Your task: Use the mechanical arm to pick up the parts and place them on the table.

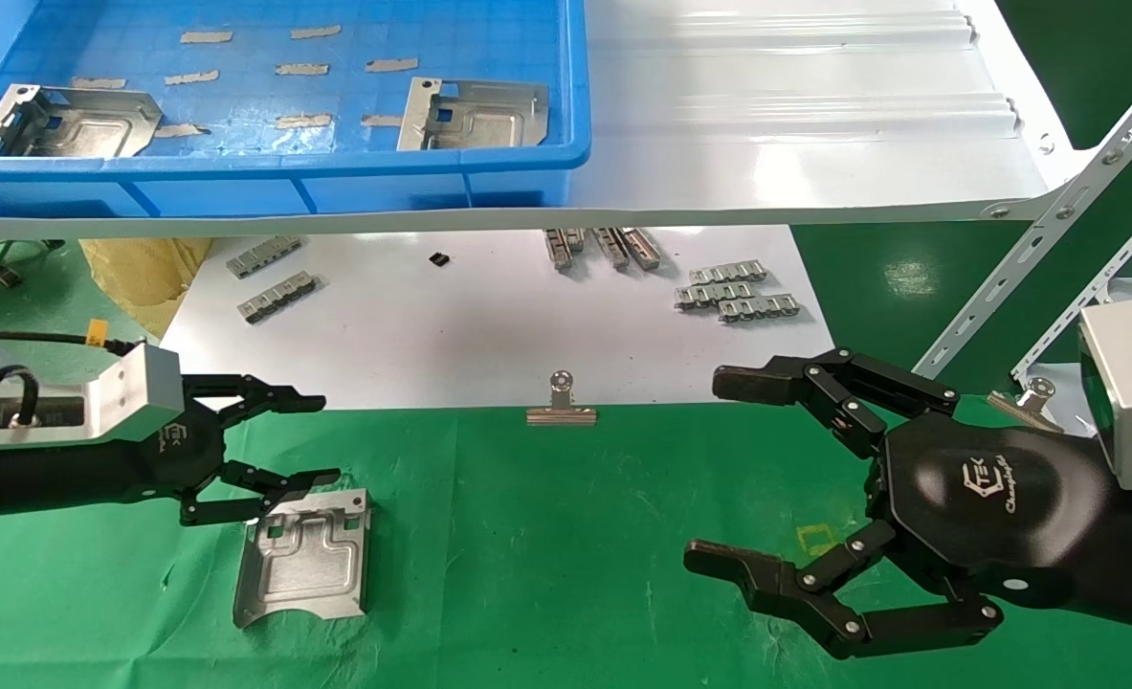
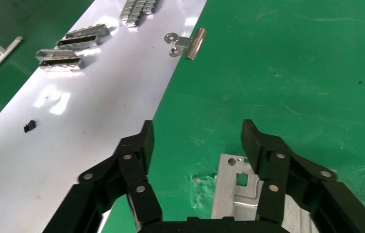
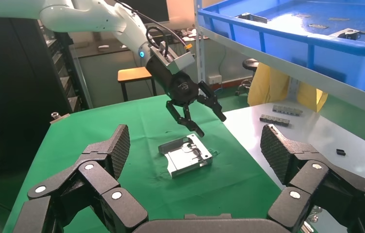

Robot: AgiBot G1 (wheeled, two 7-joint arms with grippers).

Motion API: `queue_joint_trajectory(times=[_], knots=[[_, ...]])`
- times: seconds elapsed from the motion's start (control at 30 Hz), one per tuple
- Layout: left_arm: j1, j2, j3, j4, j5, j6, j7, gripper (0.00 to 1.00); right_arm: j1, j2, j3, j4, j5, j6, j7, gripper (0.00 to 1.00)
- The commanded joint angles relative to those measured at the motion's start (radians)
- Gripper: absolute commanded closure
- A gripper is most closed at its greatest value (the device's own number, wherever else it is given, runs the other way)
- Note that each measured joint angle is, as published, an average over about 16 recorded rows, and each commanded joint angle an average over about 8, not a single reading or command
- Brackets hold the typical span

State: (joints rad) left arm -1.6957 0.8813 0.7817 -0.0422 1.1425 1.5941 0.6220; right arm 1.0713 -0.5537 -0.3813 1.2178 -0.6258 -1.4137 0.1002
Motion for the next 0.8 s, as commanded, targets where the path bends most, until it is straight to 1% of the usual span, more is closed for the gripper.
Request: queue_joint_trajectory(times=[0.03,0.27,0.8], knots=[[0.001,0.000,-0.006,0.007,-0.010,0.001,-0.012,0.00,0.000,0.000,0.000,0.000,0.000,0.000,0.000,0.00],[0.017,-0.007,-0.013,-0.030,-0.012,-0.003,-0.021,0.00,0.000,0.000,0.000,0.000,0.000,0.000,0.000,0.00],[0.173,-0.075,-0.140,-0.341,-0.116,-0.027,-0.225,0.00,0.000,0.000,0.000,0.000,0.000,0.000,0.000,0.00]])
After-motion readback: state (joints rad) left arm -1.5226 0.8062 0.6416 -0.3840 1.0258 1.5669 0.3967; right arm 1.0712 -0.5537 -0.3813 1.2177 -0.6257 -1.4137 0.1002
